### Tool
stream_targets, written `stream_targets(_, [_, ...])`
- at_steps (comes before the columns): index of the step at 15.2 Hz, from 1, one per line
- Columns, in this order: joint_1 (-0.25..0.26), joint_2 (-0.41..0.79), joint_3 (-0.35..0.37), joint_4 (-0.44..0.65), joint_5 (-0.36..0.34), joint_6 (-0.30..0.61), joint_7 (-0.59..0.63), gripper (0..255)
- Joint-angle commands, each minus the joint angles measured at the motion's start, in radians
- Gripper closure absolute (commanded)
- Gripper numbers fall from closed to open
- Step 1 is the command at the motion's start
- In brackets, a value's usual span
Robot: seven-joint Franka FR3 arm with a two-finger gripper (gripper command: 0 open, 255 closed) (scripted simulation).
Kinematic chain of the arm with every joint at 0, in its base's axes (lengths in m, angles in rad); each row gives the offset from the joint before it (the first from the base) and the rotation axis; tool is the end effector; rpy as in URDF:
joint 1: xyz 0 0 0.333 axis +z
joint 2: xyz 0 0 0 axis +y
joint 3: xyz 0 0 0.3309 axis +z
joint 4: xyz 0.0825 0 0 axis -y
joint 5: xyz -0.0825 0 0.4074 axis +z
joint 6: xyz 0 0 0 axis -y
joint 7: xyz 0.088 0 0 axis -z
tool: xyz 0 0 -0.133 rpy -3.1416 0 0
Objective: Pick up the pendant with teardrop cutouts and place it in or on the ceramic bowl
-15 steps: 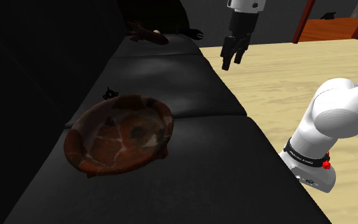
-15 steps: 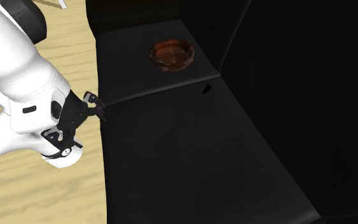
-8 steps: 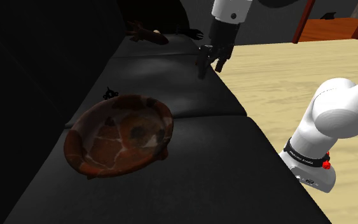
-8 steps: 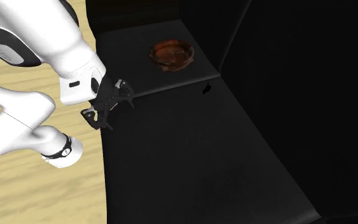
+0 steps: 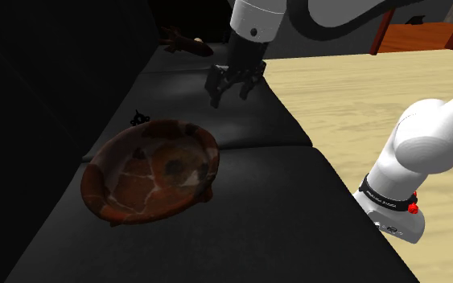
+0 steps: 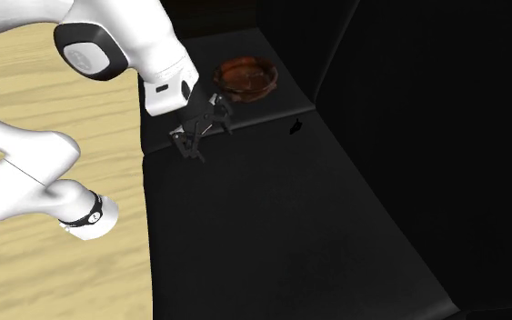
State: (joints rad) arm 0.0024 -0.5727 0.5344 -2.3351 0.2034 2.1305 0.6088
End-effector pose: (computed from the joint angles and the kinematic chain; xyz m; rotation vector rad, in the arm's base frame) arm 0.3717 0.2638 0.5271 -3.0116 0.2771 -0.4752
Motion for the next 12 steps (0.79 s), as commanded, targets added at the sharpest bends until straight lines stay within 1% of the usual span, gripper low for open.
stream_targets(1, [-0.028, 0.047, 0.067, 0.034, -0.026, 0.053, 0.079, 0])
stream_targets(4, [-0.092, 0.127, 0.175, 0.105, -0.093, 0.113, 0.204, 0])
stream_targets(7, [-0.176, 0.218, 0.3, 0.191, -0.198, 0.156, 0.347, 0])
stream_targets(9, [-0.246, 0.29, 0.398, 0.257, -0.298, 0.171, 0.458, 0])
stream_targets(10, [-0.285, 0.332, 0.454, 0.294, -0.36, 0.172, 0.52, 0])
stream_targets(11, [-0.327, 0.38, 0.515, 0.334, -0.434, 0.168, 0.589, 0])
stream_targets(12, [-0.371, 0.441, 0.585, 0.377, -0.526, 0.155, 0.667, 0])
